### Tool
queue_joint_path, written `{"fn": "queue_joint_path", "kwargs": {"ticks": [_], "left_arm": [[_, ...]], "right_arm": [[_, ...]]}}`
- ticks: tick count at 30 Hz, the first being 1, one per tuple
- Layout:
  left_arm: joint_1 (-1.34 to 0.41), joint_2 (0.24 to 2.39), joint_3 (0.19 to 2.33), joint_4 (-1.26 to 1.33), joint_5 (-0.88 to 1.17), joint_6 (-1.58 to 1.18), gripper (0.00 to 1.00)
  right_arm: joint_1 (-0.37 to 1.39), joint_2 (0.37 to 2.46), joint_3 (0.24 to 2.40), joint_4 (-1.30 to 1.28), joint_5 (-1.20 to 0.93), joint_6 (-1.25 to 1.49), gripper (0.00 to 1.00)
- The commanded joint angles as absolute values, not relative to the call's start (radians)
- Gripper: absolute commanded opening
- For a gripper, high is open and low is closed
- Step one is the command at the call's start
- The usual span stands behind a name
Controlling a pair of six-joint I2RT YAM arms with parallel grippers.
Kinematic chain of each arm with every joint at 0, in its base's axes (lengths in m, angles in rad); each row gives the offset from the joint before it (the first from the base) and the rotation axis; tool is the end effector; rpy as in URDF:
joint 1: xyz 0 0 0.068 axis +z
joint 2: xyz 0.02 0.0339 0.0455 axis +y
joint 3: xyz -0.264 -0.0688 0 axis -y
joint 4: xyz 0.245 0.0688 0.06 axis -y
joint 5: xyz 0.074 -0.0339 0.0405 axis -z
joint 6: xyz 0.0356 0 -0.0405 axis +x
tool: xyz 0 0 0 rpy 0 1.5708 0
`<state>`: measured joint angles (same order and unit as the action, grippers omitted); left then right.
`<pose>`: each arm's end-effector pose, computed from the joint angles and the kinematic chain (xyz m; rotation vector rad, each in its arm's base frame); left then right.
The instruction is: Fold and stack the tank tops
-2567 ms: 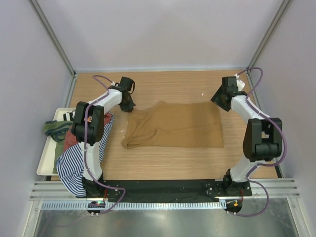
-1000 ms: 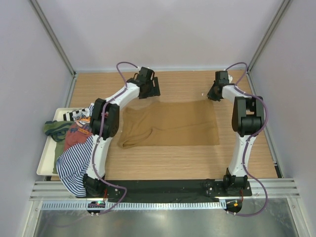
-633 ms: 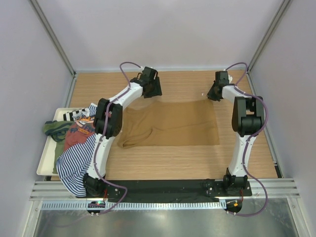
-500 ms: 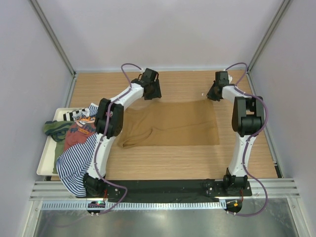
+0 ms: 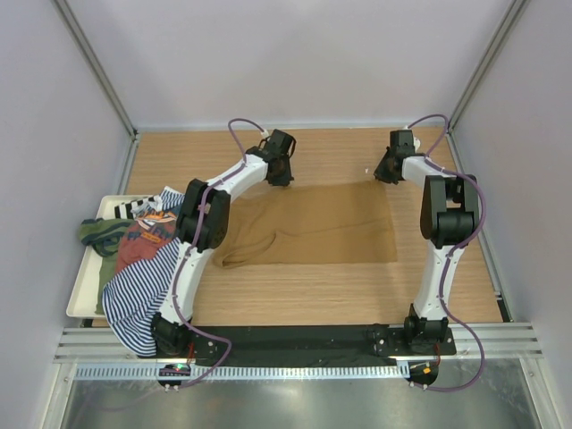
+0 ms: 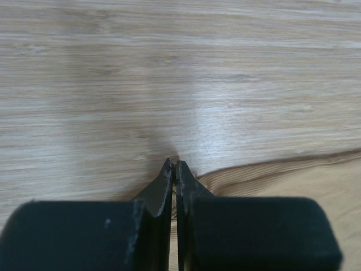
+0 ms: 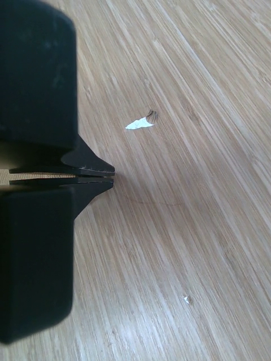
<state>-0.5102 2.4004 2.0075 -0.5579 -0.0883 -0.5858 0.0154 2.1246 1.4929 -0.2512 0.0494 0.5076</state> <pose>0.4620 -0.2549 0.1643 -0.1323 2.5452 -0.3292 0.4615 0.0053 0.1571 0.6203 2.3802 0.1691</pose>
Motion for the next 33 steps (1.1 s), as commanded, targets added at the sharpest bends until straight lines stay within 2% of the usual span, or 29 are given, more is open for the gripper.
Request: {"fn": "queue_joint_path", "kwargs": {"ticks": [1, 12, 26, 33], "left_arm": [[-0.508, 2.361, 2.013, -0.577, -0.156, -0.568, 0.00], [-0.508, 2.266, 1.970, -0.520, -0.206, -0.512, 0.00], [-0.549, 2.091, 1.695, -0.335, -0.209, -0.534, 0.00], [-0.592, 1.999, 1.553, -0.259, -0.294, -0.560, 0.00]], "right_arm": [[0.014, 2.054, 1.485, -0.239, 0.048, 0.503, 0.02], [0.015, 1.985, 1.460, -0.236, 0.032, 0.508, 0.01], [0.021, 1.872, 1.365, -0.229, 0.012, 0.526, 0.02], [0.025, 1.798, 1.301, -0.238, 0.015, 0.528, 0.02]]}}
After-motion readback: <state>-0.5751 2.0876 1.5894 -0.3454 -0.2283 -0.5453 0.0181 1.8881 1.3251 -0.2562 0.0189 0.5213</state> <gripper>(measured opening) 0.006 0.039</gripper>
